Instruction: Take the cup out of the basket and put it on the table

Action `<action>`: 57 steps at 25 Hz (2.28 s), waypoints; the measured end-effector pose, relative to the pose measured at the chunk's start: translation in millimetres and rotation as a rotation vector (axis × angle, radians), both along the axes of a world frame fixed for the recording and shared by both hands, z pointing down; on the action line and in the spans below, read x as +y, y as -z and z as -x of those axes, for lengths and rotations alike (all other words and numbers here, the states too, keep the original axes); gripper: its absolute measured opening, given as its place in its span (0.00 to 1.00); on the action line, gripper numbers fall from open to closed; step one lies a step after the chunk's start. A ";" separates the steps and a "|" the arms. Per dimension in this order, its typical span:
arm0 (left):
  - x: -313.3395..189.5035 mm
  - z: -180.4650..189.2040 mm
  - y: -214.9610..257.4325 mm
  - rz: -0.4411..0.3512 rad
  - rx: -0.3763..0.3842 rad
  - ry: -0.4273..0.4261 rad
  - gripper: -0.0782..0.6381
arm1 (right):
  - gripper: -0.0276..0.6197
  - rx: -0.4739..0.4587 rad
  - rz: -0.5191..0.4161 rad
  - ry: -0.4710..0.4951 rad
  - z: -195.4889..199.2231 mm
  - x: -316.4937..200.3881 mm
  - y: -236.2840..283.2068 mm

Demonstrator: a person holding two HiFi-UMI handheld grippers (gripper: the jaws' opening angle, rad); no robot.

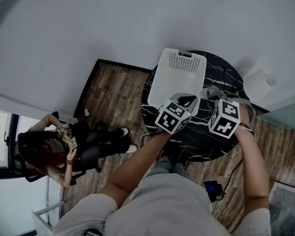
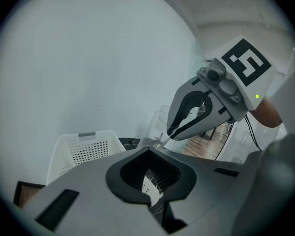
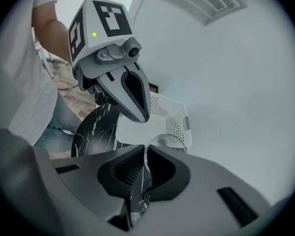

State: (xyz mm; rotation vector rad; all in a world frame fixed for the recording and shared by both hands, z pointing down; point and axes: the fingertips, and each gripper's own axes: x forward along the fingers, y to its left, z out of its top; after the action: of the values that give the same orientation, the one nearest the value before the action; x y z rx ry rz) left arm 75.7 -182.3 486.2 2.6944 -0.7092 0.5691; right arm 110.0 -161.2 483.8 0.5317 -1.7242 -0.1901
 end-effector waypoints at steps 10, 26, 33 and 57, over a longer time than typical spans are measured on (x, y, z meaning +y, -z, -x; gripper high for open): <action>34.7 -74.0 -9.7 0.030 0.002 -0.152 0.12 | 0.08 -0.008 0.027 -0.168 -73.2 38.7 -12.5; 74.9 -154.9 -26.6 0.065 -0.008 -0.287 0.12 | 0.08 -0.031 0.068 -0.326 -150.3 86.9 -38.1; 77.2 -163.7 -43.5 0.103 -0.019 -0.296 0.12 | 0.08 -0.043 0.085 -0.337 -155.3 86.7 -53.8; 78.3 -178.3 -134.5 0.248 -0.068 -0.268 0.12 | 0.08 -0.064 0.218 -0.335 -162.5 92.7 -154.2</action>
State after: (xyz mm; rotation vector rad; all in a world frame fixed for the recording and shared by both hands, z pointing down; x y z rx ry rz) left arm 254.0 -104.1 620.7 2.5599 -0.2709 0.7618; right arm 272.5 -68.5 638.1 0.6597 -1.6641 0.2529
